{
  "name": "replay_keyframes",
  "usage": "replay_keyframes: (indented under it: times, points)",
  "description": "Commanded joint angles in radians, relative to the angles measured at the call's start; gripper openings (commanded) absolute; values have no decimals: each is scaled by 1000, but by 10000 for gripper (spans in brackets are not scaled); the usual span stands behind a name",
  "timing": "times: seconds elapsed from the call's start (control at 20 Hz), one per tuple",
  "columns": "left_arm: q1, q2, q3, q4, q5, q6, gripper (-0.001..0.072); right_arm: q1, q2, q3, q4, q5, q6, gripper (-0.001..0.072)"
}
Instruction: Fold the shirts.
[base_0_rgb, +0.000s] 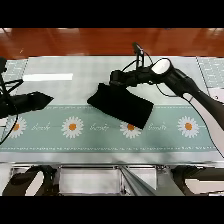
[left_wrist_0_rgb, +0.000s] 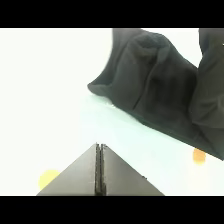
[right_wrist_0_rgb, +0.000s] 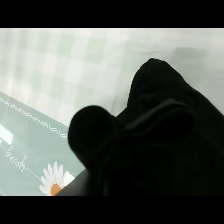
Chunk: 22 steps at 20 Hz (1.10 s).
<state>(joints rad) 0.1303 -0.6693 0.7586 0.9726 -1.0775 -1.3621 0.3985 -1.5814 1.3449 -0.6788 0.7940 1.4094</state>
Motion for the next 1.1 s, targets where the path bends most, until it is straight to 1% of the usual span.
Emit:
replay_keyframes:
  times: [0.0,0.15,0.2,0.25,0.3,0.4,0.45,0.5,0.55,0.6,0.65,0.7,0.75,0.8,0.85,0.9,0.95,1.05]
  points:
    - [25,34,-36,-21,16,0,27,14,-70,26,52,-4,0,28]
    - [25,25,-37,-23,34,0,27,45,-103,26,57,-21,-1,33]
    - [25,19,-37,-23,42,0,27,62,-116,26,56,-43,-2,162]
    - [25,11,-38,-23,55,0,27,74,-126,26,56,-63,-5,380]
    - [25,-1,-39,-23,65,0,27,74,-128,26,58,-60,-15,413]
    - [25,-37,-38,-22,88,0,27,44,-106,26,58,0,-15,412]
    - [28,-54,-37,-16,113,11,27,7,-81,26,49,64,-15,411]
    - [47,-65,-29,6,148,27,27,-43,-47,26,24,153,-15,411]
    - [85,-69,-10,5,181,22,27,-113,3,26,-34,276,-14,411]
    - [134,-69,22,-14,194,11,27,-188,60,26,-128,397,-10,410]
    - [180,-68,61,-32,194,11,27,-272,131,26,-278,523,10,410]
    - [224,-64,101,-43,192,11,27,-344,204,19,-450,613,39,410]
    - [256,-58,135,-54,183,11,27,-419,295,-12,-635,663,67,410]
    - [279,-50,158,-73,176,11,27,-494,394,-79,-778,654,116,410]
    - [284,-38,163,-95,173,11,27,-564,488,-169,-838,610,154,410]
    - [275,-28,160,-109,153,11,27,-633,576,-283,-834,538,171,410]
    - [254,-27,157,-113,119,12,27,-698,659,-425,-795,452,187,410]
    - [182,-28,131,-113,64,16,27,-789,745,-678,-622,293,189,410]
